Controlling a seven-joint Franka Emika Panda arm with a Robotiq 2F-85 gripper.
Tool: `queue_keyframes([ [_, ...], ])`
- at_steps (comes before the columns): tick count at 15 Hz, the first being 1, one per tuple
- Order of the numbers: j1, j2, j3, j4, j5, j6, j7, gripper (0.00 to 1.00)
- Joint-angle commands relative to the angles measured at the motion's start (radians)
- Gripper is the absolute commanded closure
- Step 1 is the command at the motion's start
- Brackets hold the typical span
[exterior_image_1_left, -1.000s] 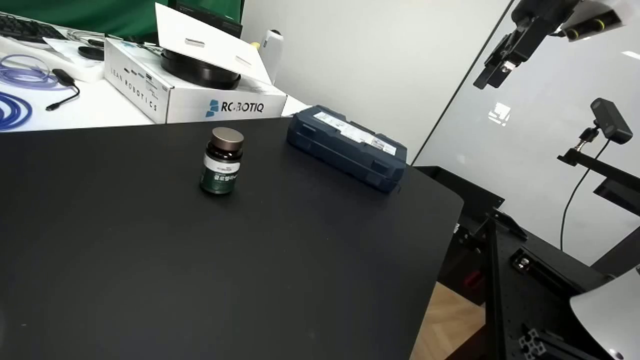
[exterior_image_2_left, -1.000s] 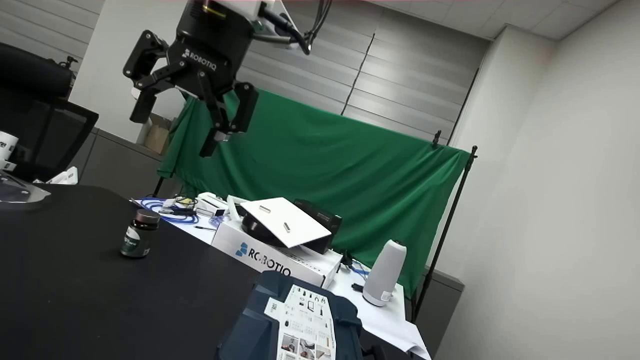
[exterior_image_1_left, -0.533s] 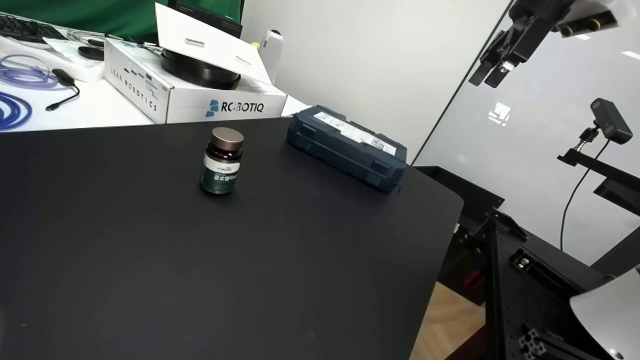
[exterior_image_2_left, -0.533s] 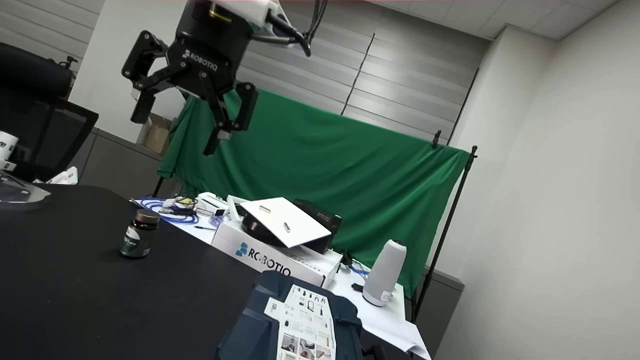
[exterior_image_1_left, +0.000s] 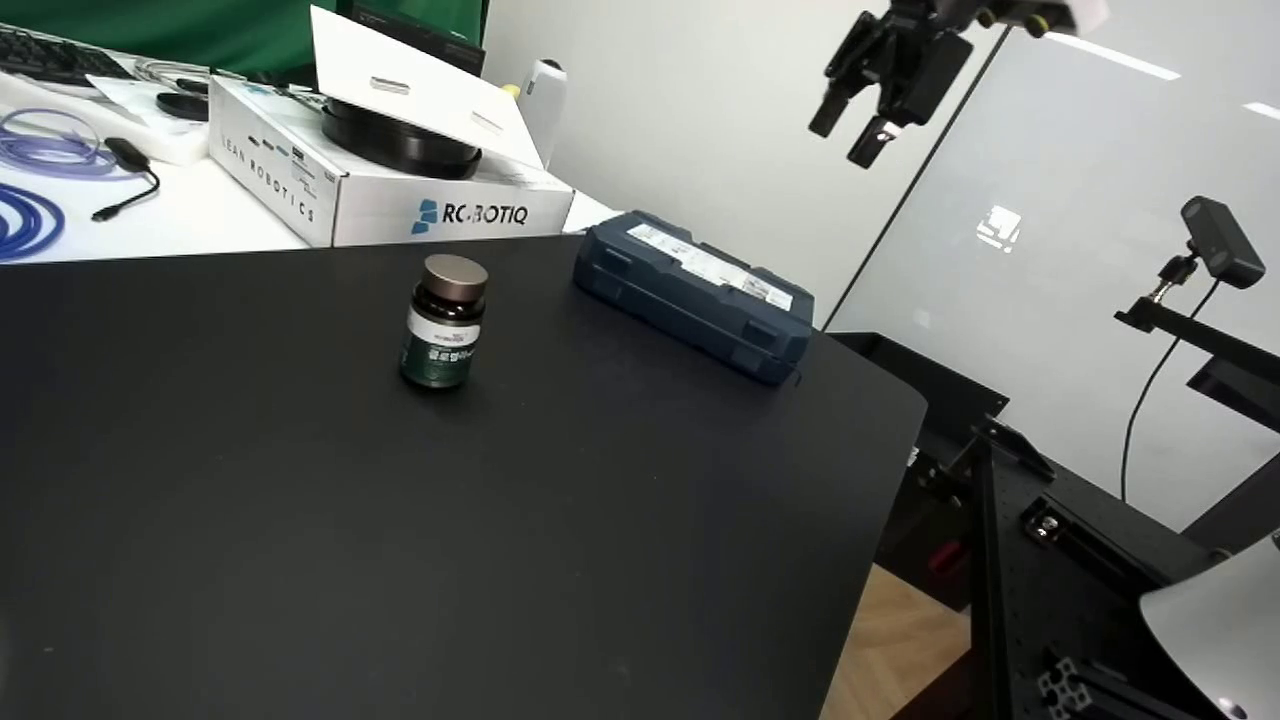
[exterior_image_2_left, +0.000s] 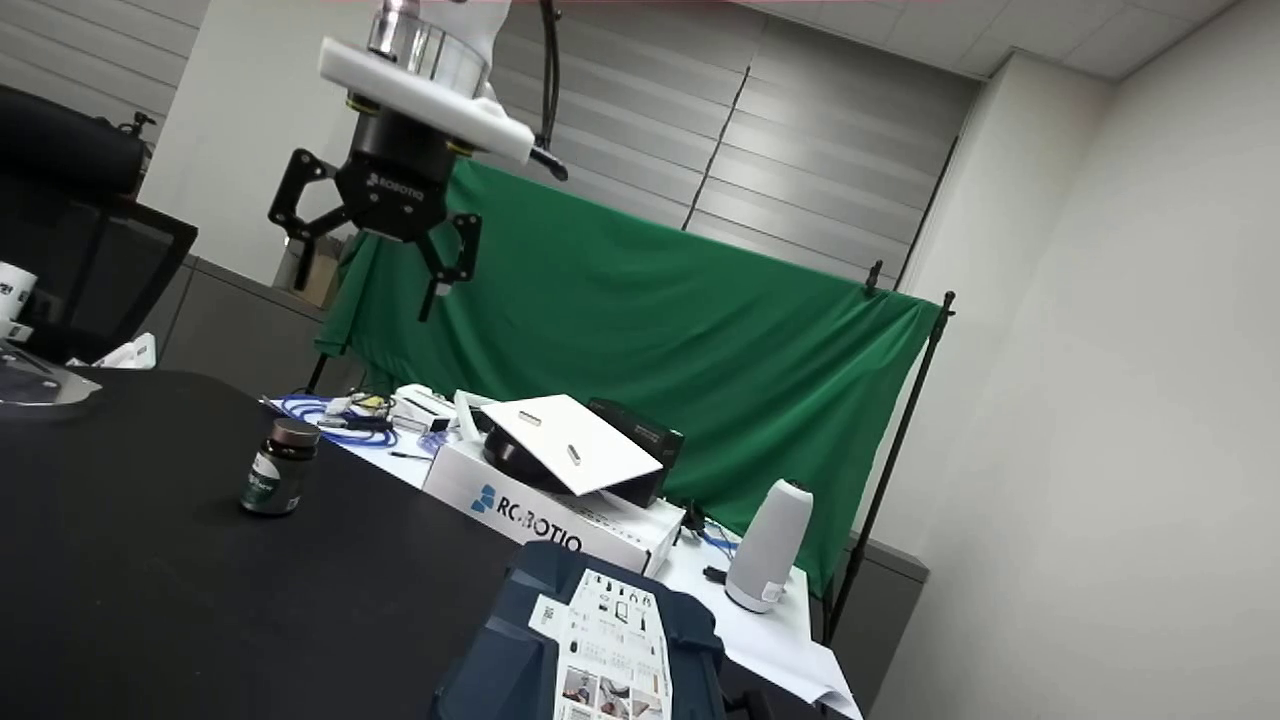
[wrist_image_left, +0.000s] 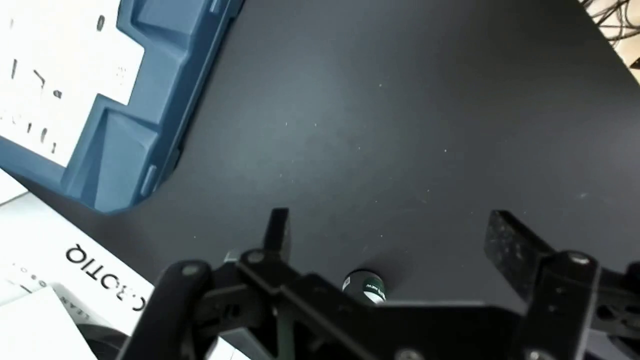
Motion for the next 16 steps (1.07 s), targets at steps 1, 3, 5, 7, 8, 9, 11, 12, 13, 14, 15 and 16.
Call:
queue_keyframes([
  [1, 0.007, 0.249, 0.079, 0.225, -0.001, 0.002, -0.034, 0.0],
  [3, -0.001, 0.364, 0.128, 0.345, -0.006, -0.018, -0.019, 0.0],
  [5, -0.005, 0.463, 0.169, 0.459, -0.016, -0.038, 0.009, 0.0],
  [7, 0.002, 0.552, 0.198, 0.573, -0.026, -0.054, 0.063, 0.0],
  [8, 0.004, 0.593, 0.21, 0.63, -0.03, -0.07, 0.084, 0.0],
  [9, 0.007, 0.631, 0.221, 0.687, -0.031, -0.091, 0.106, 0.0],
  [11, 0.022, 0.679, 0.227, 0.787, -0.048, -0.173, 0.18, 0.0],
  [12, -0.012, 0.617, 0.251, 0.659, -0.034, -0.089, 0.104, 0.0],
  [13, -0.007, 0.642, 0.254, 0.705, -0.042, -0.119, 0.131, 0.0],
  [14, -0.003, 0.658, 0.255, 0.735, -0.048, -0.136, 0.145, 0.0],
  [15, -0.002, 0.667, 0.255, 0.75, -0.049, -0.144, 0.153, 0.0],
  [16, -0.002, 0.67, 0.255, 0.756, -0.049, -0.147, 0.154, 0.0],
])
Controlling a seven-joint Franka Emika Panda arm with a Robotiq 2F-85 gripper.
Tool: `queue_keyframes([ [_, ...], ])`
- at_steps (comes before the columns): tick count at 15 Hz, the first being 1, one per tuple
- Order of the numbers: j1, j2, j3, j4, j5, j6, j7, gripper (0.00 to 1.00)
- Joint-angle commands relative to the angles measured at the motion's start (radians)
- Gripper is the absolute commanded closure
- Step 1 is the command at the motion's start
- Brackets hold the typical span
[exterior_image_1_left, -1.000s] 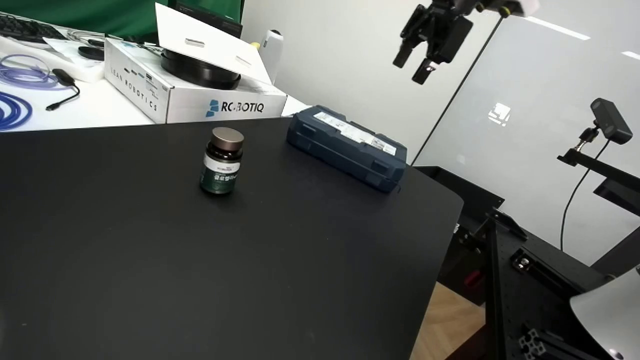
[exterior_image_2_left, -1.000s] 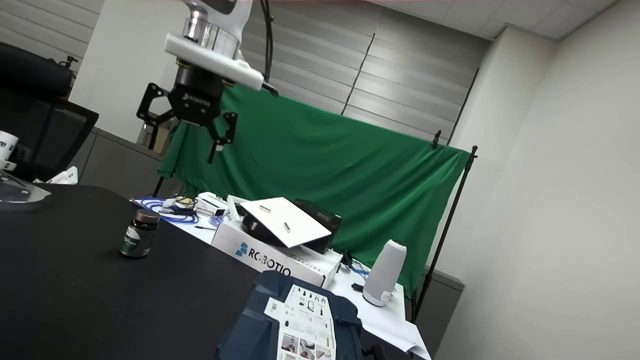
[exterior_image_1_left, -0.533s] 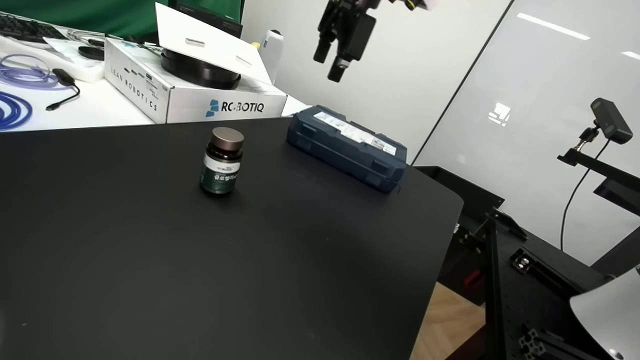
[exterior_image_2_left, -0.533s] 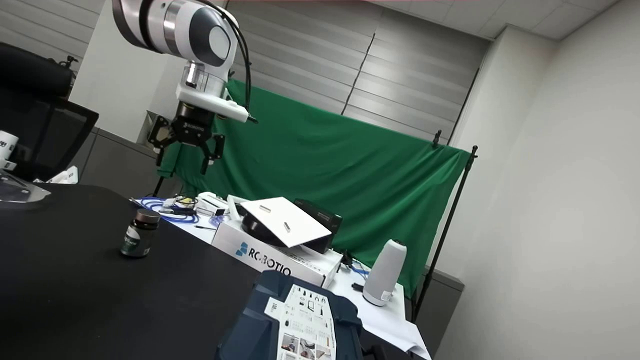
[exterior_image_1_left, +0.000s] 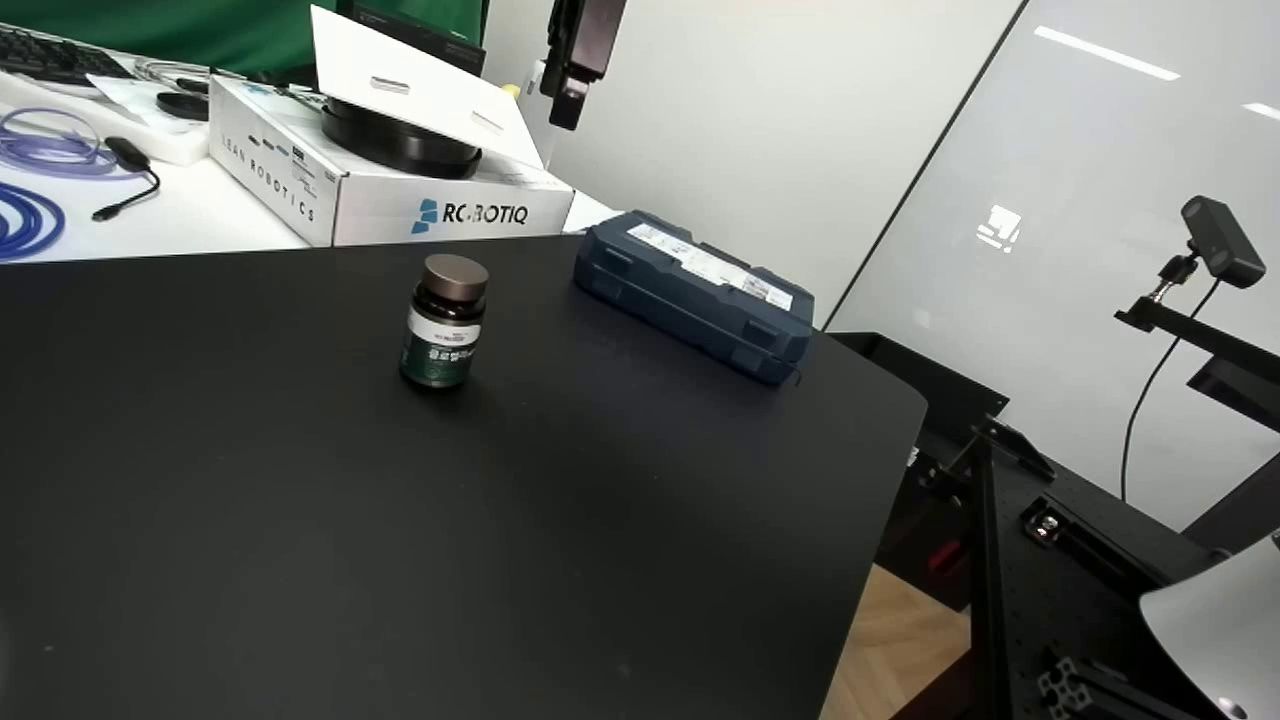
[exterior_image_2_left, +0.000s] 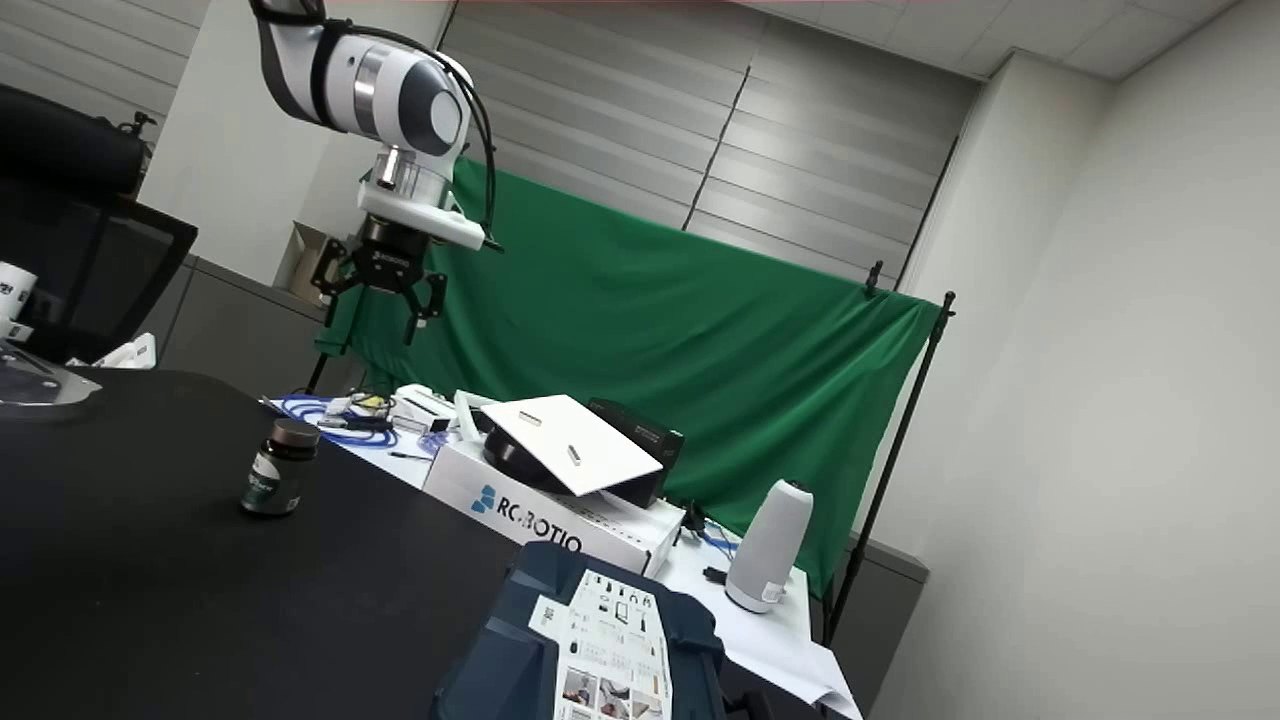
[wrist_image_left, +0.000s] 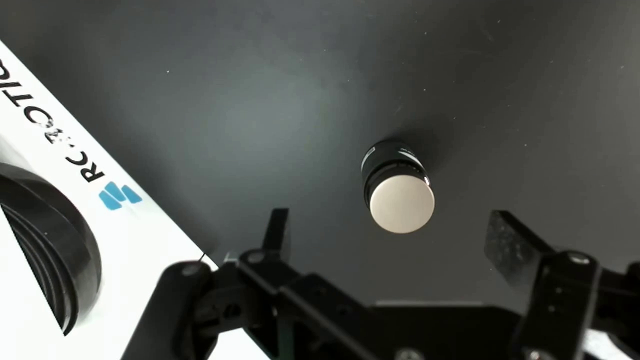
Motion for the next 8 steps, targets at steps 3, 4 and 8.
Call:
queue_keyframes([
  [3, -0.025, 0.001, 0.029, 0.005, -0.017, -0.005, 0.011, 0.0],
  [4, -0.021, 0.027, 0.026, 0.036, -0.027, -0.015, 0.008, 0.0],
  [8, -0.009, 0.14, 0.035, 0.141, -0.053, -0.049, 0.017, 0.0],
])
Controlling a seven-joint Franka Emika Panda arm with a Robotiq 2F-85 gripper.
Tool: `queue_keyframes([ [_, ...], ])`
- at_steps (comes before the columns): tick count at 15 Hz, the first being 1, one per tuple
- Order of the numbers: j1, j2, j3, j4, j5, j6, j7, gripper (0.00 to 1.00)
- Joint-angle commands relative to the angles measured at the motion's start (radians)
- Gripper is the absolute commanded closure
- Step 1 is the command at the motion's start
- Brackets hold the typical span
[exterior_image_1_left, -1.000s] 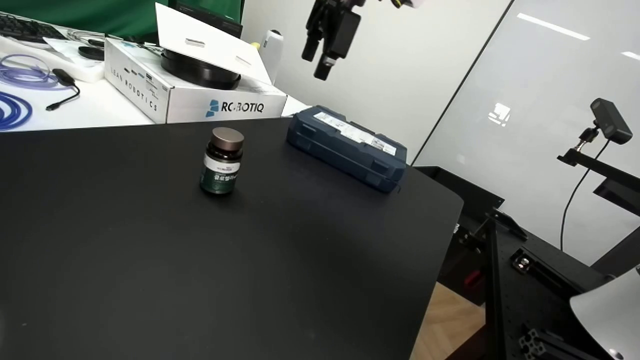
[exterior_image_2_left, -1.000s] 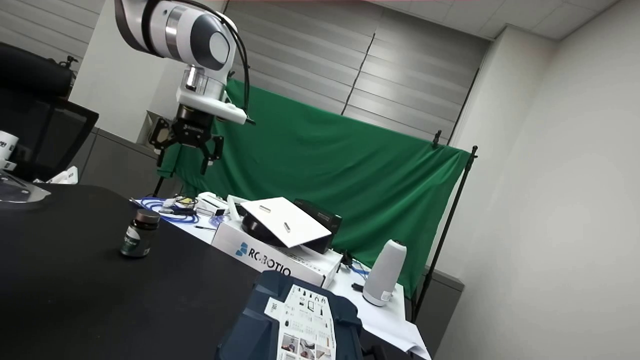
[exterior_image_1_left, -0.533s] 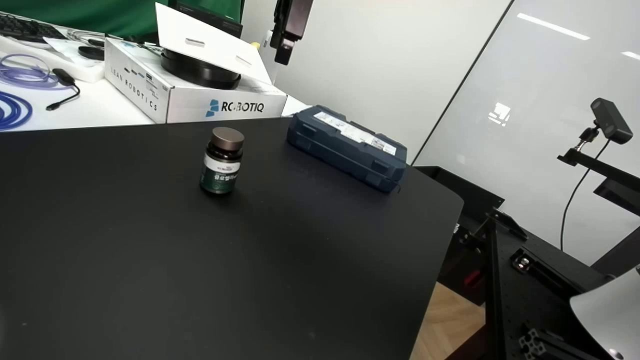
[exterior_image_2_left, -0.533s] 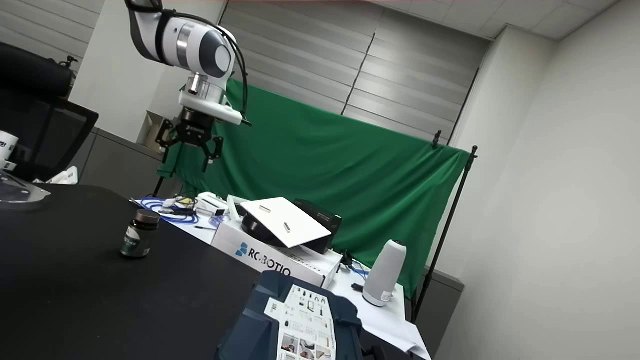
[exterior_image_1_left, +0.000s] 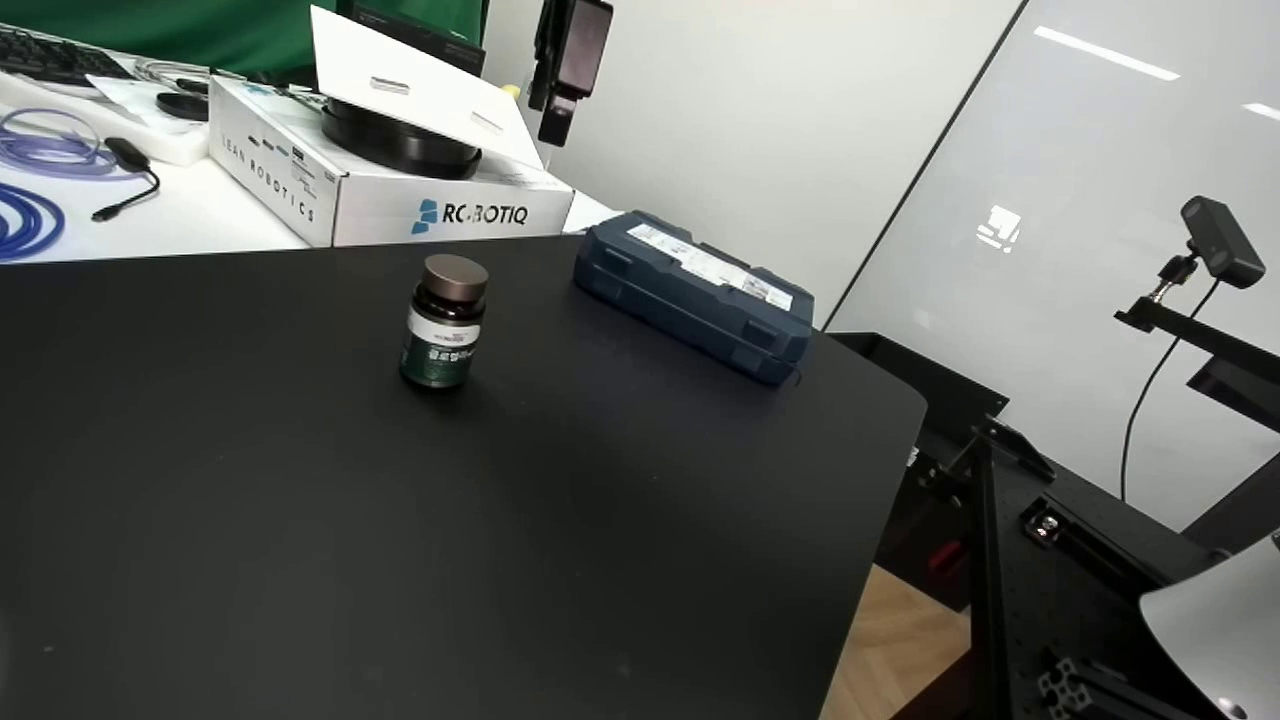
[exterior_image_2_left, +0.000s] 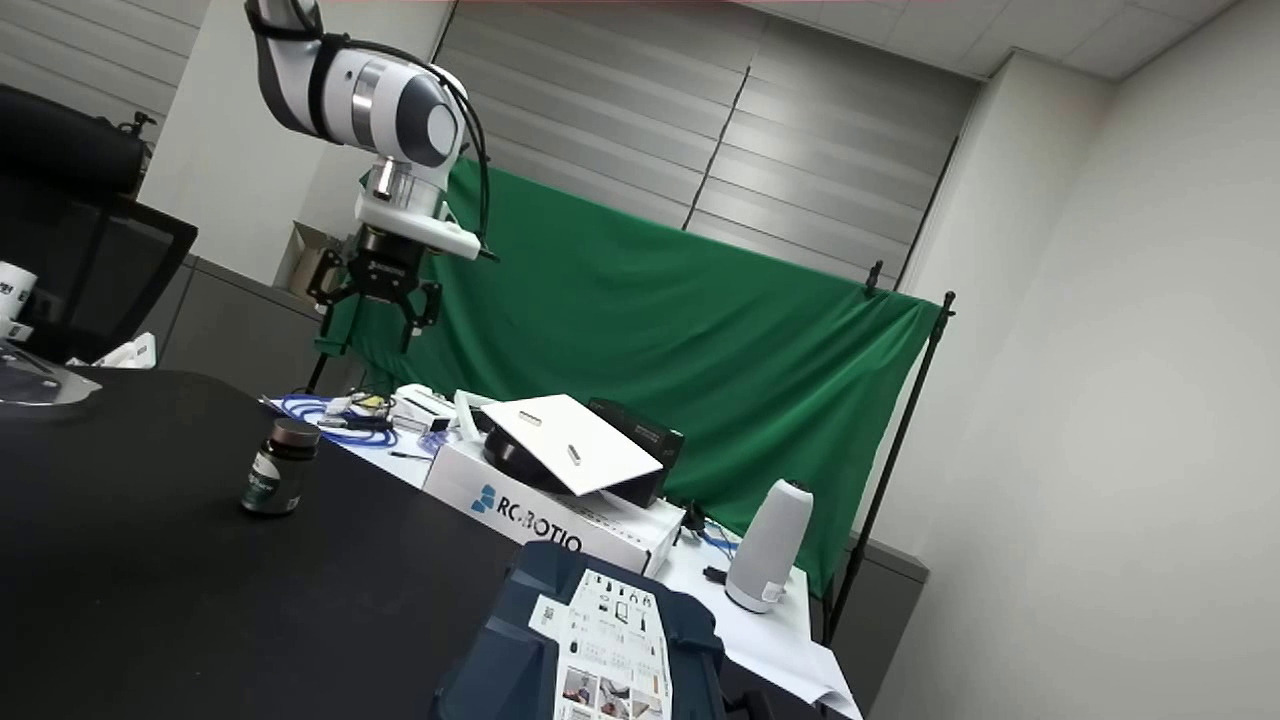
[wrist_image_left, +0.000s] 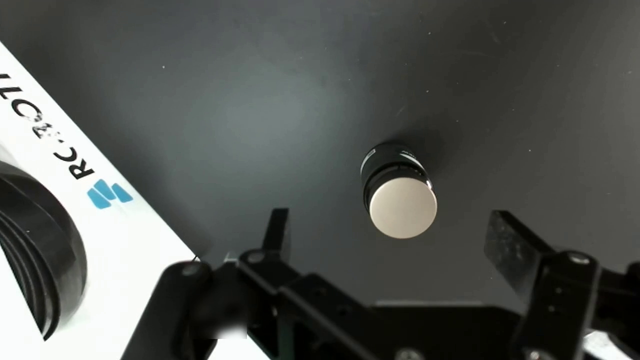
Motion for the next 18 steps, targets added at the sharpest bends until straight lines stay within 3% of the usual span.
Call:
queue_keyframes([
  [1, 0.001, 0.123, 0.022, 0.127, -0.035, -0.049, 0.018, 0.0],
  [7, 0.012, 0.236, 0.05, 0.199, -0.042, -0.066, 0.013, 0.0],
  [18, 0.007, 0.308, 0.087, 0.226, -0.043, 0.019, -0.04, 0.0],
])
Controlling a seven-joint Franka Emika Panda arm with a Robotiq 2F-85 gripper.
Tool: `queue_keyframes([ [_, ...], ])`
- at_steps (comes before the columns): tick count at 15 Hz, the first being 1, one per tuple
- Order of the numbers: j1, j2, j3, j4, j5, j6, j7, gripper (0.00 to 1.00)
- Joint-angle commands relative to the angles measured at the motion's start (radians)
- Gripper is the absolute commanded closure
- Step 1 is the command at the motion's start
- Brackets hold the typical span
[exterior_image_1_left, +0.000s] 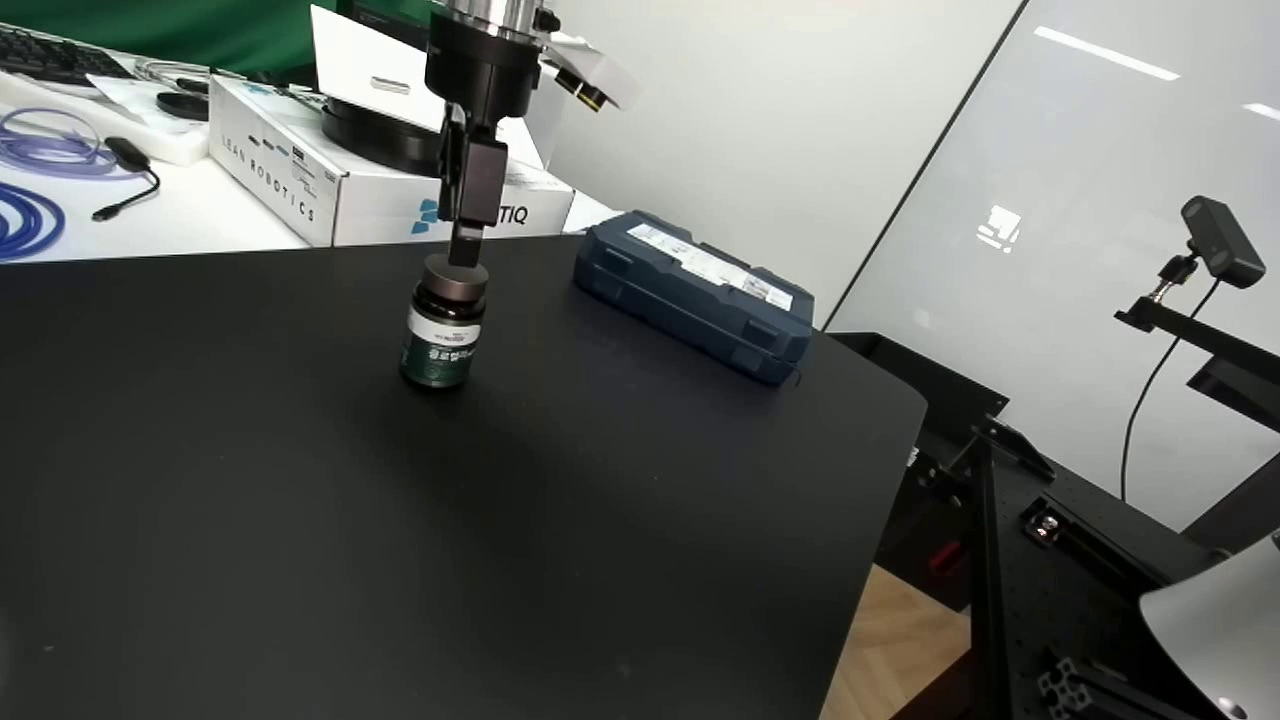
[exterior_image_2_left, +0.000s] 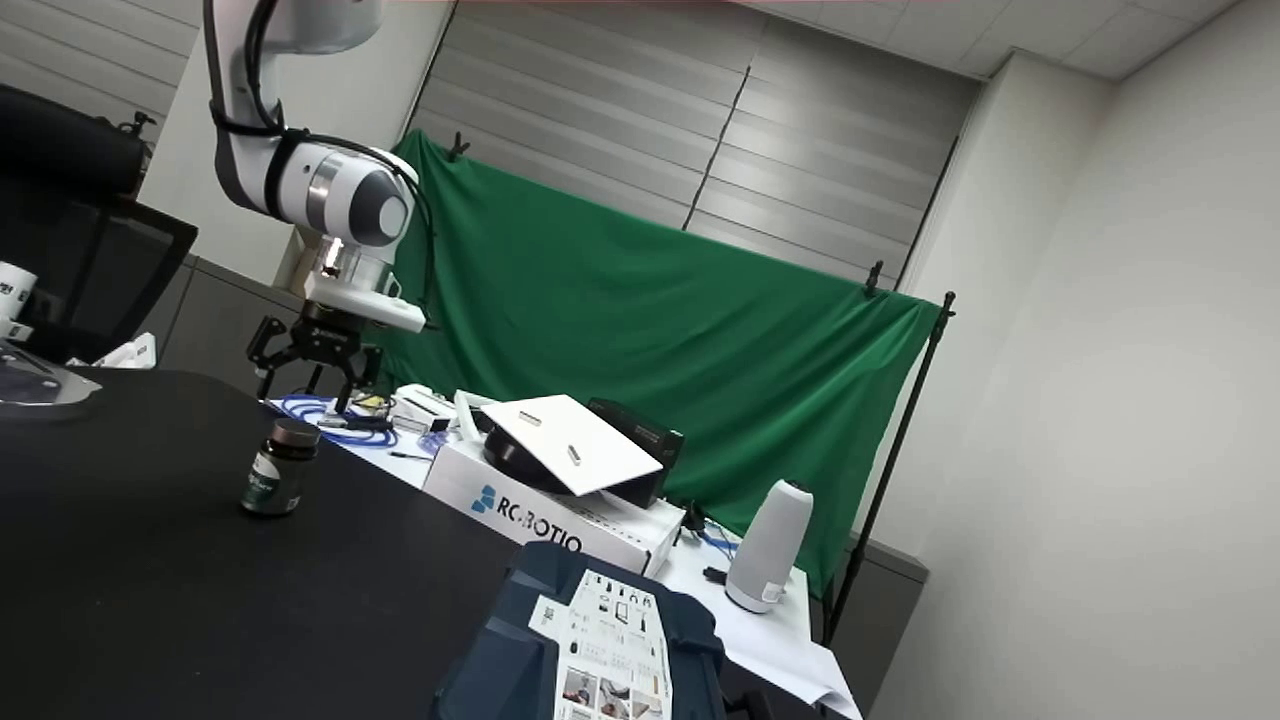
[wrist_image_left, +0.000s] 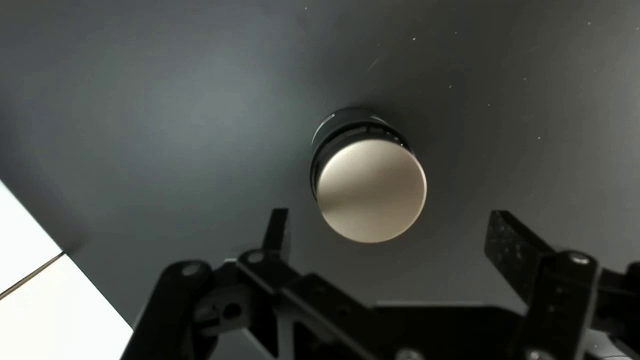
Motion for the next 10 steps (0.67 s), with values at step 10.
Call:
queue_keyframes([
  [10, -0.025, 0.047, 0.015, 0.021, -0.001, 0.065, -0.044, 0.0],
])
